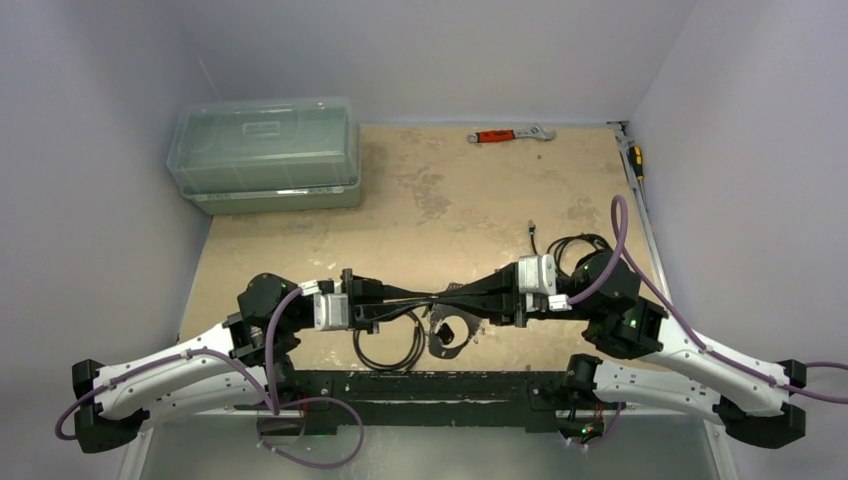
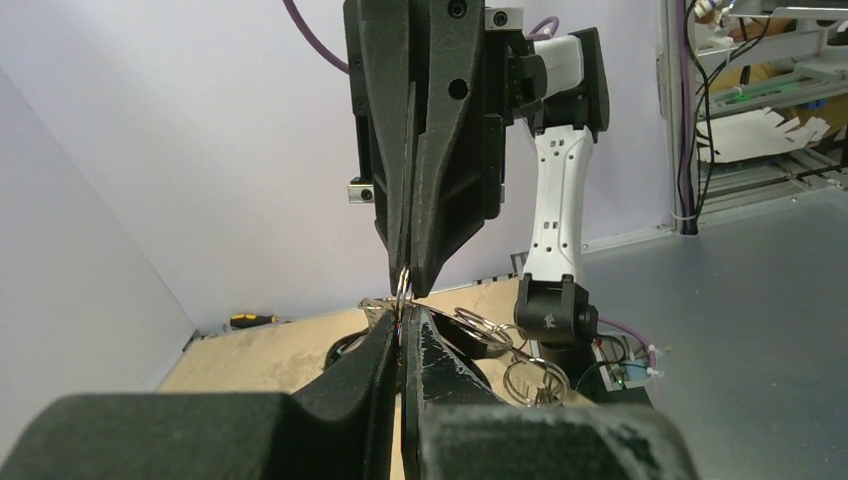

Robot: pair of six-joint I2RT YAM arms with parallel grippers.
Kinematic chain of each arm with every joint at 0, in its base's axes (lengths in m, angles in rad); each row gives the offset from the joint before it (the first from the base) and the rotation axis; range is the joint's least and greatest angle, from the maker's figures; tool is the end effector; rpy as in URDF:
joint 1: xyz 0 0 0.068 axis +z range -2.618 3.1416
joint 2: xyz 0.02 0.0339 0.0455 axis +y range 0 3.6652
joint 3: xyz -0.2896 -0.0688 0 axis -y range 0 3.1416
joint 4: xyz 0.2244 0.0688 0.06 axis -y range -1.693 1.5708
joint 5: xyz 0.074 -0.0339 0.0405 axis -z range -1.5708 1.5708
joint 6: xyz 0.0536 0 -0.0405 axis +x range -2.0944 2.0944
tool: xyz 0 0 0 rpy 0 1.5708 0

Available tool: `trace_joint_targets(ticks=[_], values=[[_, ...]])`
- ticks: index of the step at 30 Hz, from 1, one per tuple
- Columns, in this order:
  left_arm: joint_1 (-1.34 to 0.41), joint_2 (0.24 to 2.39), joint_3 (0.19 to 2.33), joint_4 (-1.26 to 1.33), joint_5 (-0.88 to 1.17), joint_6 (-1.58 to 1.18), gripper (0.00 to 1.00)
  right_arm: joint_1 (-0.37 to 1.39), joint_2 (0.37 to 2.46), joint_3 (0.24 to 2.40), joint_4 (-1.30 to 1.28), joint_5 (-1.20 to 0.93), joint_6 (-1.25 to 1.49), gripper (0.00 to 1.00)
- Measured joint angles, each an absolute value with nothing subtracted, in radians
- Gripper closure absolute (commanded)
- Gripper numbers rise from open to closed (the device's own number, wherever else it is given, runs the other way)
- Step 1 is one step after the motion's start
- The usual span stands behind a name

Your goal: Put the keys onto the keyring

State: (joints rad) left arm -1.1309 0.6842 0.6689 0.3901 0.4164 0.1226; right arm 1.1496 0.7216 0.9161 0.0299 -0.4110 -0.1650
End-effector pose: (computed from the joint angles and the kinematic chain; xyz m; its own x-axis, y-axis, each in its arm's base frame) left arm 0.0380 -0.1317 0.3981 0.2755 -0.3228 -0.9055 0.9613 0.0890 0.2608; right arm 0.0341 0.1285 0.4344 0.2533 0.1971 -0.9471 -0.9674 0.0524 -0.2478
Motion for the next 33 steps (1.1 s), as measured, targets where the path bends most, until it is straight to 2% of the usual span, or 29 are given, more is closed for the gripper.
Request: trace_joint_targets(ticks=[2, 4, 6, 9, 12, 18, 24, 33], values=[[-1.131, 0.678, 0.664, 0.39, 0.406, 0.11, 1.0, 1.15, 0.727, 0.917, 0.028, -0.41, -0.165, 0.69], [-1.131, 0.668, 0.664, 0.374, 0.376, 0.091, 1.0, 1.15, 0.729, 0.922, 0.015, -0.403, -0.166, 0.56], [-1.131, 0.659, 0.673, 0.336, 0.335, 0.075, 1.0, 1.15, 0.728, 0.935, -0.011, -0.389, -0.171, 0.47], [-1.131, 0.663, 0.735, 0.224, 0.287, 0.055, 1.0, 1.15, 0.728, 0.977, -0.065, -0.36, -0.182, 0.4], [-1.131, 0.68, 0.854, 0.07, 0.252, 0.037, 1.0, 1.15, 0.738, 1.039, -0.136, -0.323, -0.198, 0.39], [-1.131, 0.709, 1.022, -0.183, 0.23, 0.034, 1.0, 1.15, 0.82, 1.192, -0.323, -0.258, -0.234, 0.43], [-1.131, 0.75, 1.031, -0.318, 0.245, 0.037, 1.0, 1.15, 0.91, 1.255, -0.49, -0.256, -0.258, 0.45], [-1.131, 0.826, 0.958, -0.34, 0.292, 0.04, 1.0, 1.15, 0.987, 1.278, -0.639, -0.281, -0.267, 0.53]])
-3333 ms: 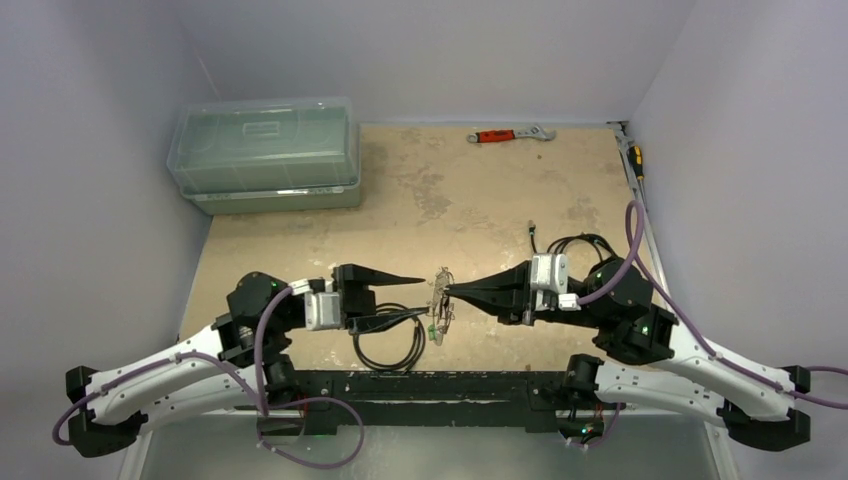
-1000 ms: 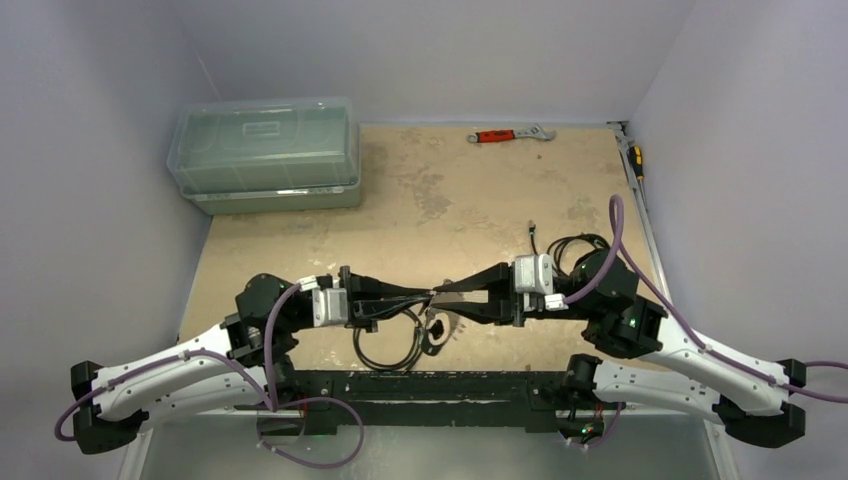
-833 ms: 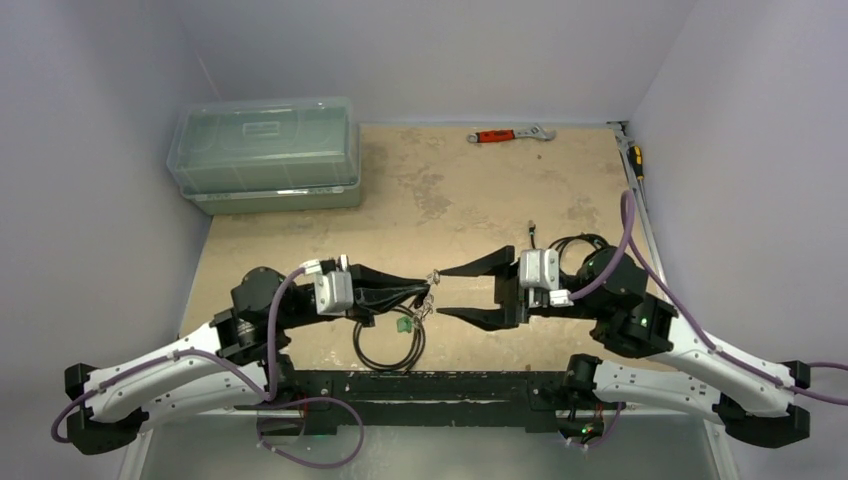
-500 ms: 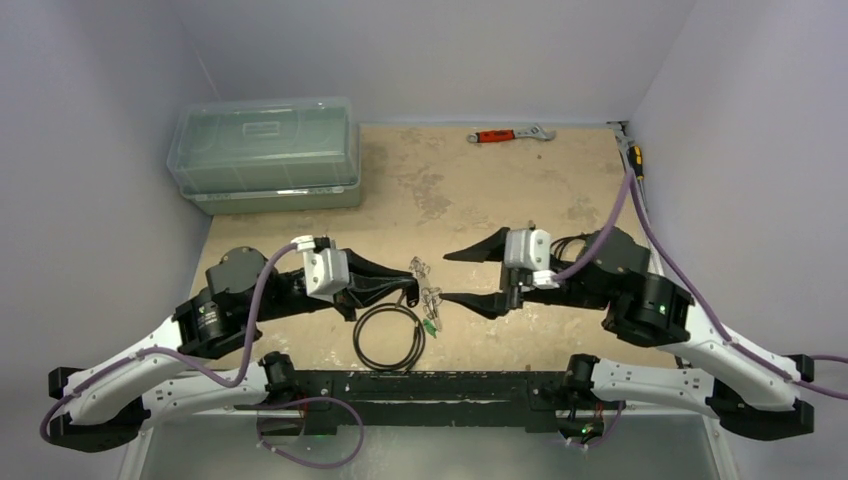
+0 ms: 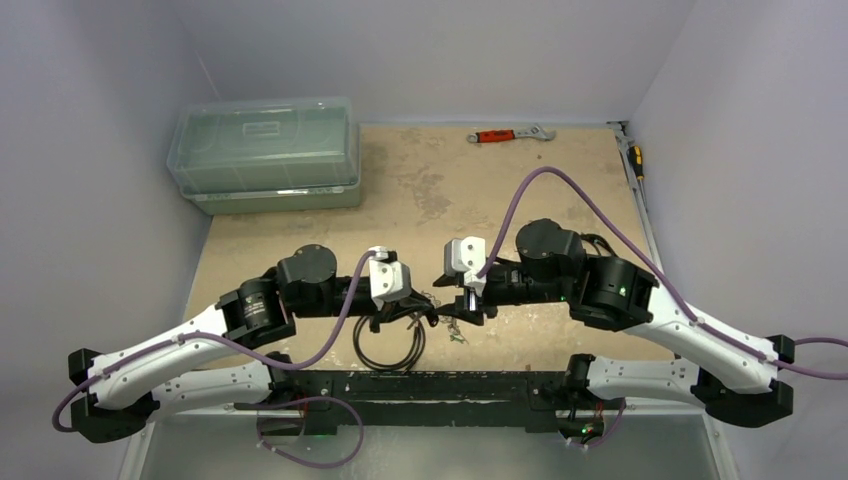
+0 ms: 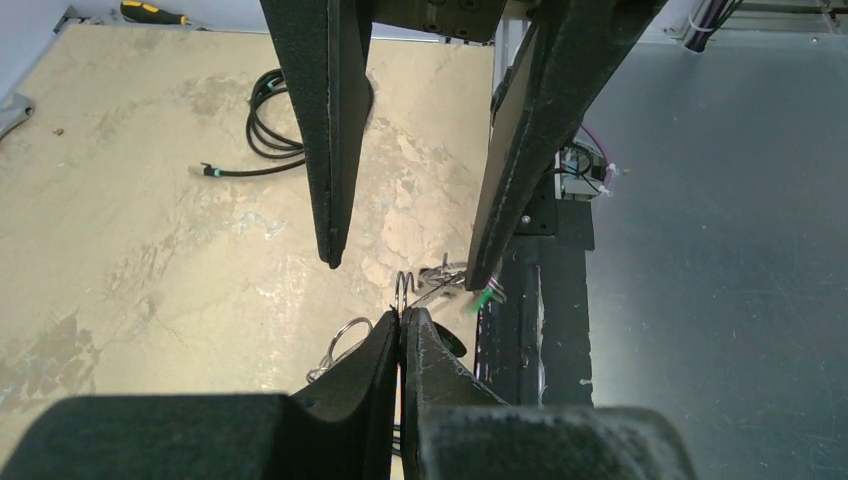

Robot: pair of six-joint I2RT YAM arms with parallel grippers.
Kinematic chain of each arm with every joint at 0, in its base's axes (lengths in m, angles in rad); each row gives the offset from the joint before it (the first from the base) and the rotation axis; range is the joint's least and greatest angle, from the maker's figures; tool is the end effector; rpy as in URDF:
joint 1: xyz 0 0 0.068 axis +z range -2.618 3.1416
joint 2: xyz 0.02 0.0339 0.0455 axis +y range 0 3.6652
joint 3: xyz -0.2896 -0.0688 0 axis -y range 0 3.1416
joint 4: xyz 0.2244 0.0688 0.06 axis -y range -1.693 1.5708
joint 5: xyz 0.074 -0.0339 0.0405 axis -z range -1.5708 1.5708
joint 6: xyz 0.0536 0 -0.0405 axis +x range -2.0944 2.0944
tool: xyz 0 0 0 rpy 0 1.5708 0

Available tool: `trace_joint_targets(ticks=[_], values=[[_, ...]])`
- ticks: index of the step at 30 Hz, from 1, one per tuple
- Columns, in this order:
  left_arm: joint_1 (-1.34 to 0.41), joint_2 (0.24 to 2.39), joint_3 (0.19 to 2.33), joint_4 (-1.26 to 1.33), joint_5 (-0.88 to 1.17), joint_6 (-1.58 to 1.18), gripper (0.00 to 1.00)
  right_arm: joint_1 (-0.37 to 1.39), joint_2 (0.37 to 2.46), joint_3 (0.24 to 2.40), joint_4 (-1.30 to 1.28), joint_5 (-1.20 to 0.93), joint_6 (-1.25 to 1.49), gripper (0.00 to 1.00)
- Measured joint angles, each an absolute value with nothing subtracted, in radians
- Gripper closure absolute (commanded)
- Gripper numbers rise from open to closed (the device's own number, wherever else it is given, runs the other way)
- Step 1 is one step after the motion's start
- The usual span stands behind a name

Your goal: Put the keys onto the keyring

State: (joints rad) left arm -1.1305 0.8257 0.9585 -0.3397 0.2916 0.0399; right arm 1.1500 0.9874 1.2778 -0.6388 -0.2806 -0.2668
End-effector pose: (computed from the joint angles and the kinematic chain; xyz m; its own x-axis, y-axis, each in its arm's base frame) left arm 0.0546 -0.1520 0.3898 -0.0481 0.1918 -0.9802 0.9891 0.1462 -0.0200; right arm 0.0585 0.1669 0.4341 0.1247 -0.3414 -0.9316 -0.9854 0.0673 -0.1566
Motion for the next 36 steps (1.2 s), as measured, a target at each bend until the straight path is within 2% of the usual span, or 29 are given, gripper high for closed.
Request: trace_joint_targets(ticks=[12, 22, 36], values=[[-1.131, 0.83, 0.951, -0.339, 0.326, 0.046, 1.0, 1.15, 0.986, 1.274, -0.676, -0.279, -0.271, 0.62], [-1.131, 0.829, 0.95, -0.338, 0.337, 0.046, 1.0, 1.15, 1.007, 1.253, -0.68, -0.27, -0.271, 0.63], [-1.128, 0.822, 0.937, -0.324, 0.337, 0.046, 1.0, 1.152, 1.008, 1.227, -0.673, -0.245, -0.272, 0.9]])
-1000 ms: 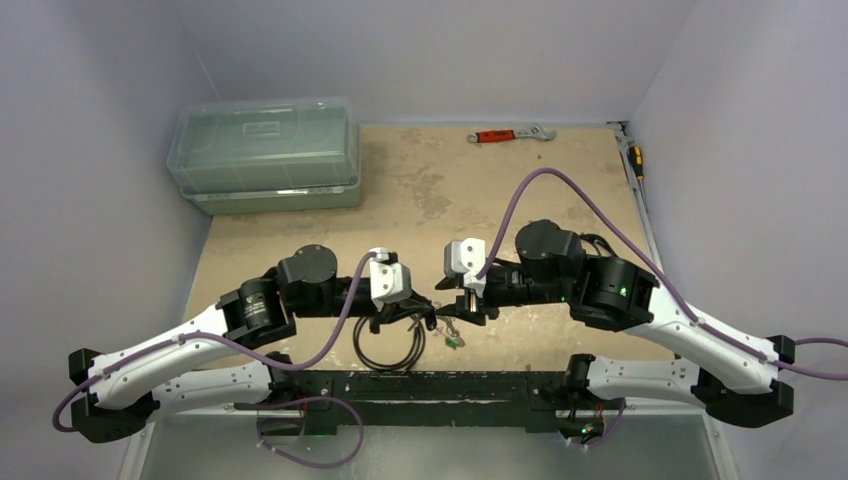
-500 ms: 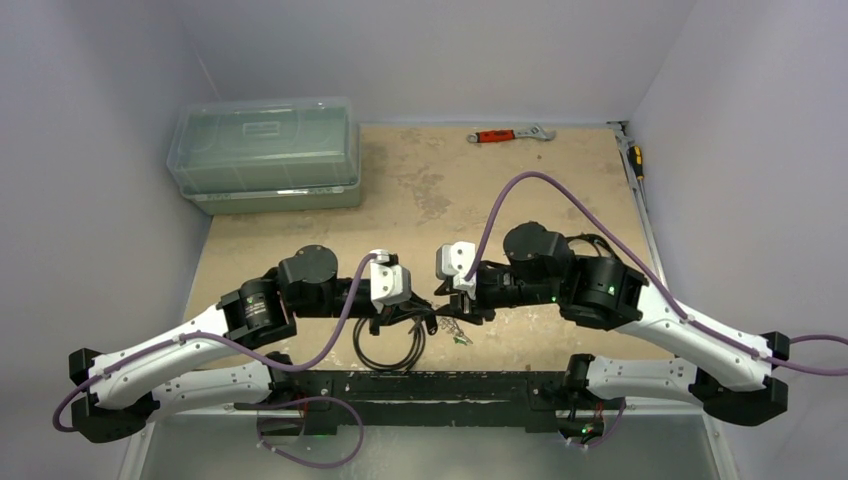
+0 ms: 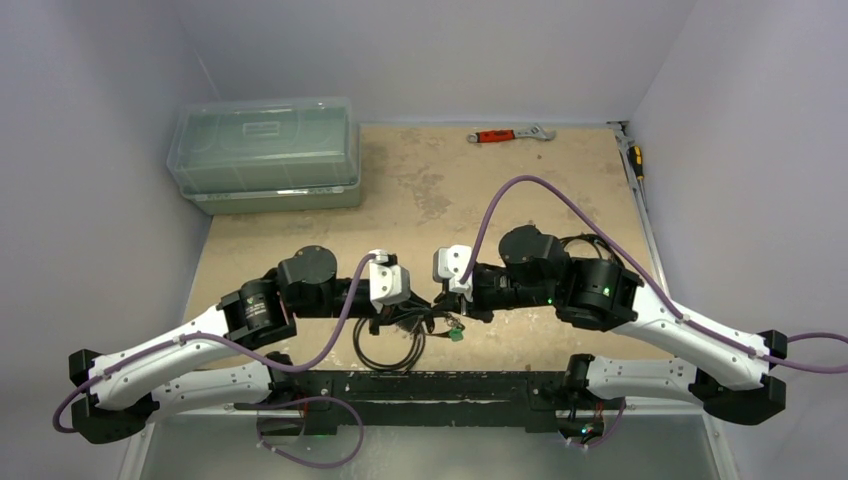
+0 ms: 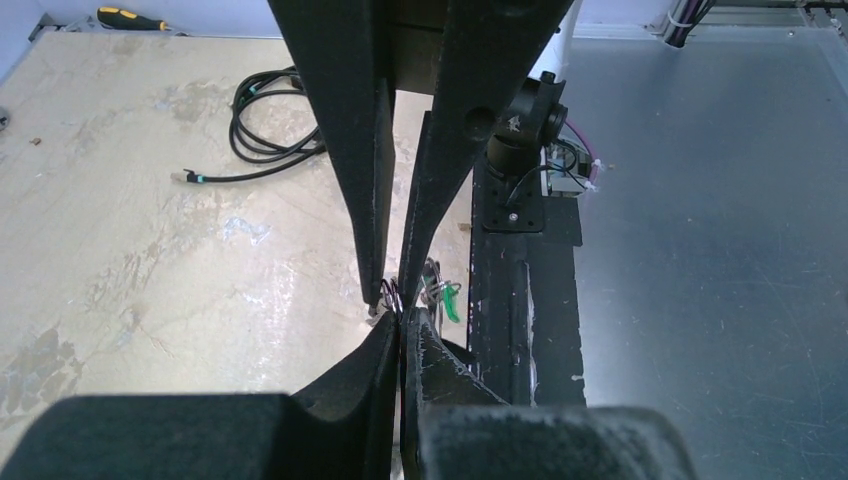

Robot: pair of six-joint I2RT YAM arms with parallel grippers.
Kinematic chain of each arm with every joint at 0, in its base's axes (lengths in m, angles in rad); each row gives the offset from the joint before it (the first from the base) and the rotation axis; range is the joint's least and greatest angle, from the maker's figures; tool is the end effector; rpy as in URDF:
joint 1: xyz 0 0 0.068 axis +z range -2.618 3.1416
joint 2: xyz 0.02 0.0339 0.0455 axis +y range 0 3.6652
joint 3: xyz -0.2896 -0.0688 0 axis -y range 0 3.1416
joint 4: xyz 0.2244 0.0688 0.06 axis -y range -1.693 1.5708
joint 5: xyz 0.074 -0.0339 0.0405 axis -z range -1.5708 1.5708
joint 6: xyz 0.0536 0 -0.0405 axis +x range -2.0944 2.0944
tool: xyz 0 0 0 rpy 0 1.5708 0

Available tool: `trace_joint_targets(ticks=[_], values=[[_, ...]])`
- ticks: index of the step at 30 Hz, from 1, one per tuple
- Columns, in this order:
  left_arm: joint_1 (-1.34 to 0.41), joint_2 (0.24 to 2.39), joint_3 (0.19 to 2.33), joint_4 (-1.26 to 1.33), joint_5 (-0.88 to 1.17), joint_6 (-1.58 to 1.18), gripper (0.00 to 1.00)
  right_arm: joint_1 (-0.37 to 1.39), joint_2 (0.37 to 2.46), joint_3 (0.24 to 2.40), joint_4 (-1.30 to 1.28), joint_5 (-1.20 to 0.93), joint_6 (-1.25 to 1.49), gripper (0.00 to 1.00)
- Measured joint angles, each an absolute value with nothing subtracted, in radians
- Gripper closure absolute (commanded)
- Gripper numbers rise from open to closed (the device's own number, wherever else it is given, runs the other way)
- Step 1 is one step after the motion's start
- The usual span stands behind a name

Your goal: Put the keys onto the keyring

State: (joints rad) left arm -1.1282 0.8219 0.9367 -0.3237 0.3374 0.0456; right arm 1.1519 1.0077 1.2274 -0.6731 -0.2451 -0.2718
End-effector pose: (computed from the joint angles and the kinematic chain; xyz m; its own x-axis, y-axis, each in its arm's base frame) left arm 0.0528 -0.1529 0.3851 -0.0435 0.1923 -0.9804 0.9944 0.1028 -0.0240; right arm 0.0632 0.1739 0.4107 0.0901 -0.4379 -0.8945 -0.9870 0.0807 -0.1390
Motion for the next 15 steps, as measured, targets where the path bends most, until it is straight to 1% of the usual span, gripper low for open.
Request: trace_joint_targets(ticks=[2, 3, 5, 6, 7, 9, 10, 11, 13, 14, 15], values=[[-1.127, 0.822, 0.937, -0.324, 0.337, 0.046, 1.0, 1.152, 1.008, 1.227, -0.673, -0.247, -0.274, 0.98], [-1.127, 0.823, 0.937, -0.324, 0.337, 0.046, 1.0, 1.152, 1.008, 1.227, -0.673, -0.249, -0.275, 1.0], [-1.126, 0.825, 0.937, -0.326, 0.337, 0.047, 1.0, 1.152, 1.008, 1.227, -0.675, -0.254, -0.275, 1.0], [-1.126, 0.825, 0.937, -0.327, 0.337, 0.047, 0.95, 1.152, 1.007, 1.224, -0.674, -0.256, -0.276, 1.0], [-1.126, 0.826, 0.937, -0.328, 0.337, 0.047, 0.81, 1.152, 1.004, 1.22, -0.672, -0.257, -0.276, 1.0], [-1.126, 0.828, 0.937, -0.328, 0.336, 0.051, 0.55, 1.152, 0.995, 1.208, -0.662, -0.26, -0.276, 1.0], [-1.126, 0.829, 0.937, -0.323, 0.336, 0.049, 0.51, 1.152, 0.988, 1.2, -0.653, -0.258, -0.276, 1.0], [-1.126, 0.828, 0.937, -0.318, 0.331, 0.047, 0.51, 1.152, 0.981, 1.191, -0.642, -0.253, -0.276, 1.0], [-1.127, 0.821, 0.933, -0.304, 0.315, 0.039, 0.55, 1.152, 0.965, 1.175, -0.619, -0.244, -0.276, 1.0], [-1.127, 0.811, 0.926, -0.294, 0.305, 0.036, 0.58, 1.152, 0.955, 1.166, -0.607, -0.236, -0.276, 1.0], [-1.126, 0.797, 0.916, -0.285, 0.296, 0.035, 0.63, 1.152, 0.944, 1.158, -0.597, -0.226, -0.276, 1.0]])
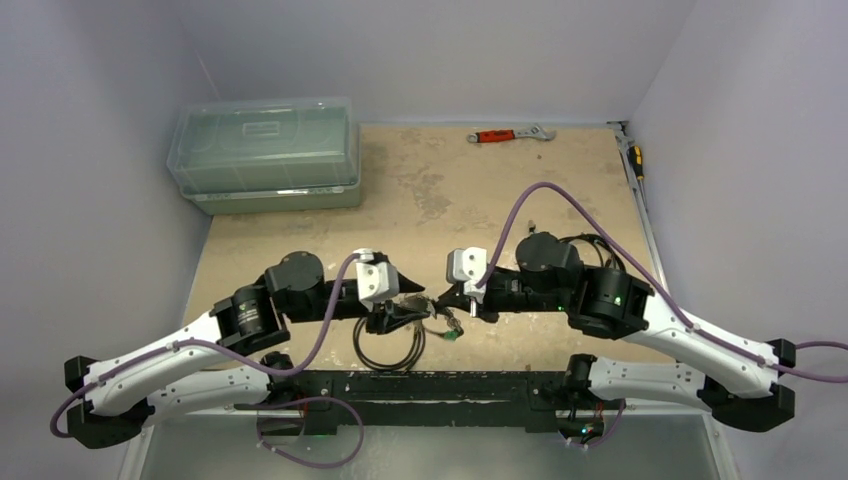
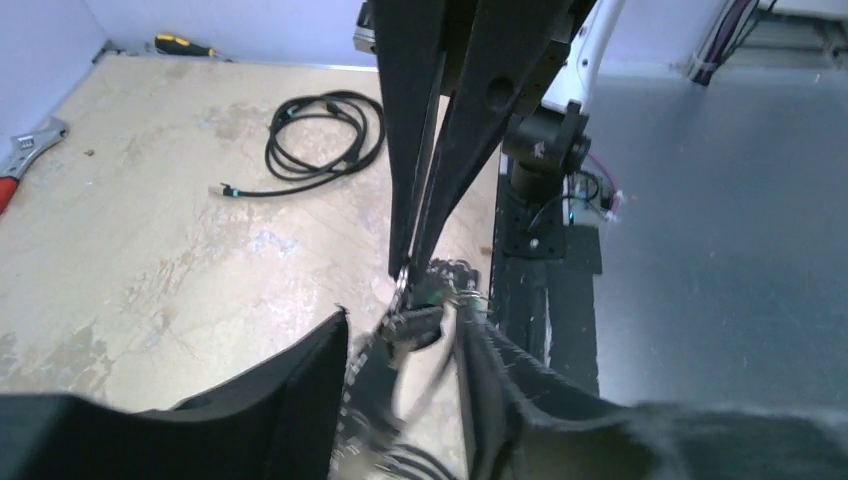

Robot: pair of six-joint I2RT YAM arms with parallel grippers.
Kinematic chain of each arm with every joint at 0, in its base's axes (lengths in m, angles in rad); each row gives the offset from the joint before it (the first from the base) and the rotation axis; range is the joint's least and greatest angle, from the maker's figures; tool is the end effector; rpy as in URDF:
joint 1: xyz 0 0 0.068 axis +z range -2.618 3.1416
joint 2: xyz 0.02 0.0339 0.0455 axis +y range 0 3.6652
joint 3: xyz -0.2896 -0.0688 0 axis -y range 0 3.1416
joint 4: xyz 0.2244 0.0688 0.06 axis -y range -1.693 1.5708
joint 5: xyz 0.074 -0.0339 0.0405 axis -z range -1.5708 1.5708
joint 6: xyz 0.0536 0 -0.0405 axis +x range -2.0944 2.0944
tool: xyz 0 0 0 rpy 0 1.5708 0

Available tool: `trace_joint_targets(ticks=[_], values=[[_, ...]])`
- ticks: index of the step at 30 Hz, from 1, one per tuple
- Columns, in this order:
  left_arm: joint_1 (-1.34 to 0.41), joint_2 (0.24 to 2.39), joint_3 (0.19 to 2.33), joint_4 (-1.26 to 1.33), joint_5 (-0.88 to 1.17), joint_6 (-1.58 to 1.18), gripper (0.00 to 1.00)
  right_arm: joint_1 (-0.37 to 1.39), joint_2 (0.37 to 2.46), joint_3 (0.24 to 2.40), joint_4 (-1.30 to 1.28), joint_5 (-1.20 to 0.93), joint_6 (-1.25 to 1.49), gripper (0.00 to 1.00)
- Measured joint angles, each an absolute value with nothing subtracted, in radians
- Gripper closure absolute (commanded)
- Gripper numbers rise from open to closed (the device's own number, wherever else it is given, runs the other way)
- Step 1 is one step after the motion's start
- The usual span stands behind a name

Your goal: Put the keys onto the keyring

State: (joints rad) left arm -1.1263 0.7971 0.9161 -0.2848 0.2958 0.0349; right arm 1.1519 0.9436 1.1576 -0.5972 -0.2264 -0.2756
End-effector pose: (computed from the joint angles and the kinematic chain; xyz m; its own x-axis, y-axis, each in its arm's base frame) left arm 0.0534 -0.1484 0.3862 -0.0365 0.1542 -0.9874 0.9891 0.1465 -0.0137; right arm 0.0596 0.1635 0.4071 0.1190 -0.3848 -0.9153 -0.9795 0.1055 -0.1716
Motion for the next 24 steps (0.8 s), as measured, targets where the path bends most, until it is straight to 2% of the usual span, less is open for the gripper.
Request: trace_joint_targets(ticks=[2, 4, 10, 24], values=[[-1.126, 0.748, 0.878, -0.253, 0.27, 0.018, 0.72, 1.152, 0.921, 1.145, -0.58, -0.213, -0.275, 1.0], [-1.126, 0.708, 0.852, -0.234, 0.25, -0.001, 0.75, 1.152, 0.897, 1.134, -0.555, -0.189, -0.275, 1.0], [-1.126, 0.681, 0.83, -0.17, 0.19, -0.049, 0.72, 1.152, 0.829, 1.103, -0.458, -0.082, -0.274, 1.0], [-1.126, 0.802, 0.753, 0.126, 0.091, -0.133, 0.71, 1.151, 0.798, 1.06, -0.34, 0.062, -0.271, 1.0]])
